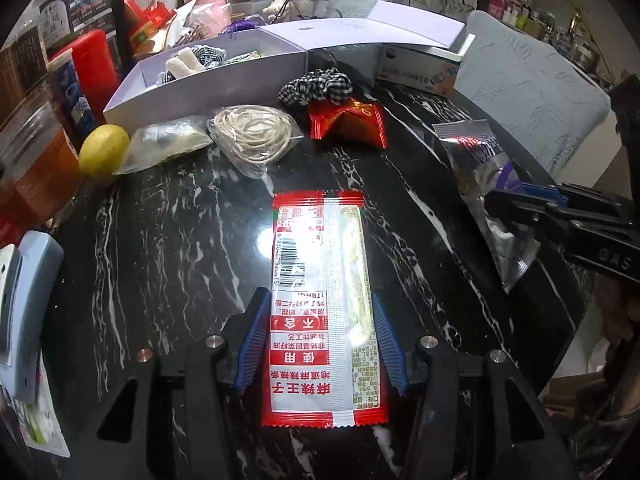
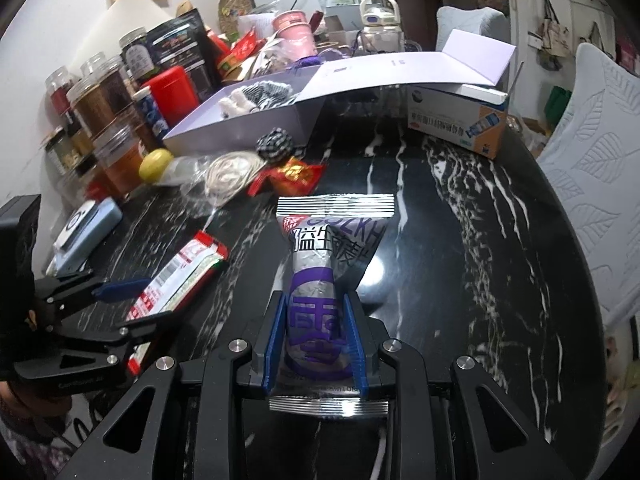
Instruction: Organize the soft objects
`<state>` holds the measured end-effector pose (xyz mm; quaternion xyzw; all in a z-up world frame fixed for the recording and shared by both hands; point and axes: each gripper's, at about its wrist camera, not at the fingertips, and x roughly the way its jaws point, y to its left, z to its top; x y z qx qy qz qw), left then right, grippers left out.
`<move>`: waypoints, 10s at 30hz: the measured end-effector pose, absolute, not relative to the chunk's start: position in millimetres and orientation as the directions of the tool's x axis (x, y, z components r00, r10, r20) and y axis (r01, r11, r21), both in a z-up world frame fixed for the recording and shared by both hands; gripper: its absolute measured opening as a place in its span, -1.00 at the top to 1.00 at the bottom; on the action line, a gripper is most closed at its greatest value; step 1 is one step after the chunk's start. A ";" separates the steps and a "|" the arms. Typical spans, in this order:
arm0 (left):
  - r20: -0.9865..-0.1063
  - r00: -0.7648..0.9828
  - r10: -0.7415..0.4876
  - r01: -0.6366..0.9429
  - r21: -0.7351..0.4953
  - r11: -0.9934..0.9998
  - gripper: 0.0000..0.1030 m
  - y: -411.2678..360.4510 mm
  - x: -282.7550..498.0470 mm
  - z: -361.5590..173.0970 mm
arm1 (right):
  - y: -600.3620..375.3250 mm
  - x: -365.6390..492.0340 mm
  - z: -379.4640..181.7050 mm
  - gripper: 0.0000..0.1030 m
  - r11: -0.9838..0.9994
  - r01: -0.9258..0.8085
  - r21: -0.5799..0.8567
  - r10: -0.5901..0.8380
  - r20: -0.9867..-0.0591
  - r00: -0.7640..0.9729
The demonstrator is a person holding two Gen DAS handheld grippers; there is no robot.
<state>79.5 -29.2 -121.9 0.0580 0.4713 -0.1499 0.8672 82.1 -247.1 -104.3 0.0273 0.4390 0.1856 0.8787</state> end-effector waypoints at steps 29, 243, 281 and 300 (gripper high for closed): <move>-0.778 0.566 -0.271 0.326 -0.091 0.941 0.10 -36.1 88.9 -123.1 | -233.4 70.7 -125.0 0.19 0.940 -0.297 0.170 0.314 -0.773 0.551; -0.670 0.714 -0.205 0.150 -0.139 0.979 0.10 57.4 398.2 -37.8 | -107.8 418.8 -37.1 0.29 0.874 -0.432 0.220 0.452 -0.693 0.561; -0.773 0.629 -0.079 0.043 -0.067 0.997 -0.32 61.6 415.5 -64.6 | -105.3 432.0 -62.4 -0.03 0.904 -0.378 0.200 0.380 -0.779 0.499; -0.636 0.770 -0.056 0.050 -0.027 0.998 -0.32 44.0 350.7 23.8 | -127.6 366.3 22.4 -0.03 0.918 -0.373 0.136 0.365 -0.657 0.659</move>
